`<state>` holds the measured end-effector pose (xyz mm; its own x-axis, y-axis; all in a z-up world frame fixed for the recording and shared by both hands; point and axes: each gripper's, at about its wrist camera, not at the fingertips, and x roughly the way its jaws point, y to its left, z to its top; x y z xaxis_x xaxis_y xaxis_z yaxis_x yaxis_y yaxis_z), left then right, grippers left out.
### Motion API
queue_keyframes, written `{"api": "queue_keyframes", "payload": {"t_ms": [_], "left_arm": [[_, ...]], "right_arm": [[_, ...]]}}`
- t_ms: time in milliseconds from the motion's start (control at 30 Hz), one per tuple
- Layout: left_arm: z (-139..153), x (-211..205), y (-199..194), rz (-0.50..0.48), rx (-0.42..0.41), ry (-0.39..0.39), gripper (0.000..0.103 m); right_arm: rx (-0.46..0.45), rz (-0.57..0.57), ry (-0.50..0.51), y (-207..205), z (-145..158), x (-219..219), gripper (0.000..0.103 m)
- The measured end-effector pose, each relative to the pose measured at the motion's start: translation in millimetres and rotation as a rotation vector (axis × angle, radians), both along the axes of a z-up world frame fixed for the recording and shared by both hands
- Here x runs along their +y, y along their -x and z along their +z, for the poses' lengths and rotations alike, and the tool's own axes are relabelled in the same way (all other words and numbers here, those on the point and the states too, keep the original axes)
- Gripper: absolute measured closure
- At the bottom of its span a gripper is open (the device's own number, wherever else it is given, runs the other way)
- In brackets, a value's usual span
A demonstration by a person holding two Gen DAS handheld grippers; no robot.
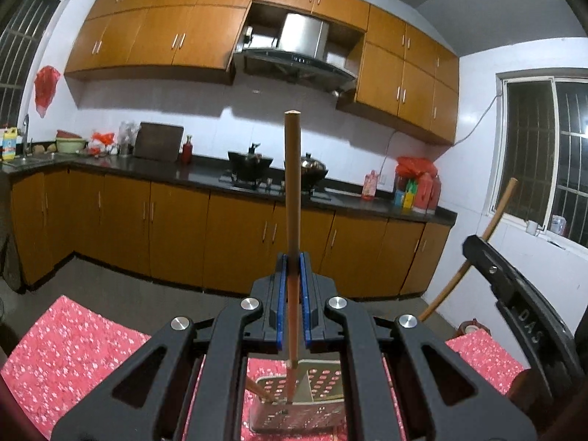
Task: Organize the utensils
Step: 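Open the right tool into the holder while the left tool drops its chopstick in, then grasp the last chopstick with the right tool while the left tool grasps another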
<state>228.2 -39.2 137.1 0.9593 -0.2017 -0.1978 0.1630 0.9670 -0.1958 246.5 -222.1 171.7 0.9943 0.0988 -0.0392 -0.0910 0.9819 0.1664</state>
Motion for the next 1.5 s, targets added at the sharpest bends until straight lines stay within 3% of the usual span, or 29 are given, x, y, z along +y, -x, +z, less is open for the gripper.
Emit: {"api": "queue_keyframes", "payload": {"t_ms": [167, 333, 467, 667, 833, 967, 1100, 1233, 1367, 1500], "left_arm": [[-12.2, -4.1, -10.9, -0.019, 0.049, -0.009, 0.095], [-11.9, -2.3, -5.6, -0.022, 0.056, -0.012, 0.094], [-4.5, 0.3, 3.5, -0.016, 0.031, -0.007, 0.068], [7.5, 7.0, 18.8, 0.001, 0.016, -0.004, 0.068], [7.1, 28.7, 46.5, 0.022, 0.020, 0.014, 0.068], [-16.7, 48.0, 65.9, 0.059, 0.083, 0.004, 0.068], [-68.9, 64.0, 68.0, 0.095, 0.257, -0.033, 0.068], [-125.7, 74.7, 65.6, 0.090, 0.444, -0.032, 0.068], [-161.0, 72.4, 68.2, 0.058, 0.545, -0.029, 0.068], [-176.7, 60.8, 72.6, 0.009, 0.560, -0.054, 0.068]], "right_arm": [[0.071, 0.026, 0.008, -12.5, -20.1, 4.6, 0.093], [0.062, 0.032, 0.008, -2.0, -19.2, 3.7, 0.083], [0.042, 0.041, 0.008, 11.7, -13.2, 4.5, 0.083], [0.028, 0.056, 0.018, 47.3, -9.1, 1.4, 0.083], [0.075, 0.060, 0.018, 79.9, -27.9, -10.5, 0.079], [0.229, 0.036, 0.019, 90.0, -76.7, -21.2, 0.077], [0.487, 0.036, -0.005, 77.3, -145.4, -24.2, 0.077], [0.721, 0.108, -0.011, 66.3, -209.9, -6.3, 0.077], [0.820, 0.146, 0.019, 64.6, -244.5, 18.7, 0.077], [0.827, 0.120, 0.064, 63.9, -254.0, 28.0, 0.080]]}}
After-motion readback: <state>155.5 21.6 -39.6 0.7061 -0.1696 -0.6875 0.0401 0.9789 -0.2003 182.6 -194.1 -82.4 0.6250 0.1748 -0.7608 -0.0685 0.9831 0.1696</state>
